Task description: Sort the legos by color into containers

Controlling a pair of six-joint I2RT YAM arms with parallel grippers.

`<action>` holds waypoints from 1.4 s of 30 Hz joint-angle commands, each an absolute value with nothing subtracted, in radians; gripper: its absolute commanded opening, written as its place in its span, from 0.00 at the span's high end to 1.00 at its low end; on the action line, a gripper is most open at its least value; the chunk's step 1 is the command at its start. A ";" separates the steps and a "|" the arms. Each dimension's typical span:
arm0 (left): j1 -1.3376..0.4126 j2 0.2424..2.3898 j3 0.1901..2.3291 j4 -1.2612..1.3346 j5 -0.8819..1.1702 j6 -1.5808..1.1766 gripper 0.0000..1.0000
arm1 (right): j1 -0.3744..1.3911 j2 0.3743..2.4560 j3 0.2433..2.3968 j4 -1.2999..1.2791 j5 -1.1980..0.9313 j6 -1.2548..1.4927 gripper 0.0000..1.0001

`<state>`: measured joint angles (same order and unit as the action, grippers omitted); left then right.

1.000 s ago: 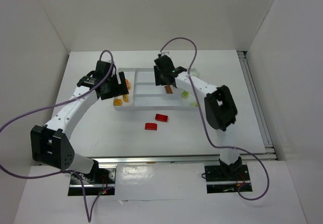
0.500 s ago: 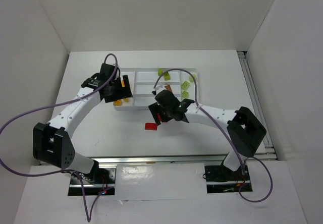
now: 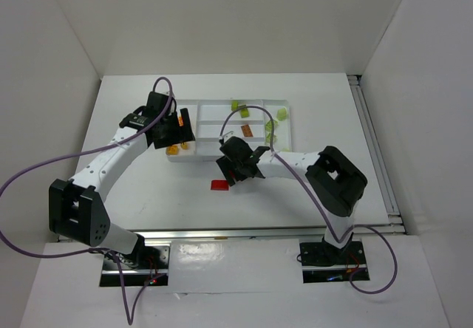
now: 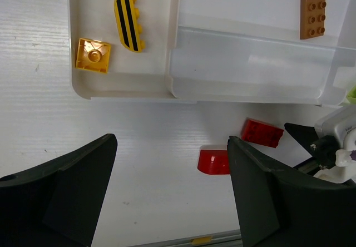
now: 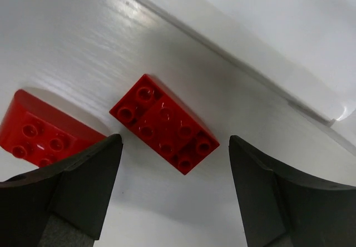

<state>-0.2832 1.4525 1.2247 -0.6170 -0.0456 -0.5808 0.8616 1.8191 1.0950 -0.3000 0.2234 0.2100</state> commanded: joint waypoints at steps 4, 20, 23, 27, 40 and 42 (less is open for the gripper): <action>-0.282 1.443 1.253 -0.606 -0.034 -0.574 0.09 | 0.867 1.848 1.143 -0.239 0.288 0.201 0.22; -0.282 1.462 1.253 -0.606 -0.025 -0.574 0.10 | 0.913 1.827 1.132 -0.242 0.299 0.190 0.63; -0.282 1.462 1.253 -0.606 -0.025 -0.565 0.10 | 0.948 1.792 1.153 -0.316 0.374 0.212 0.74; -0.282 1.462 1.253 -0.606 -0.025 -0.565 0.10 | 0.969 1.688 1.157 -0.348 0.474 0.233 0.74; -0.282 1.480 1.264 -0.615 -0.038 -0.565 0.10 | 0.862 1.917 1.439 -0.364 0.446 0.236 0.70; -0.282 1.471 1.264 -0.615 -0.038 -0.565 0.10 | 0.851 1.948 1.475 -0.342 0.446 0.227 0.69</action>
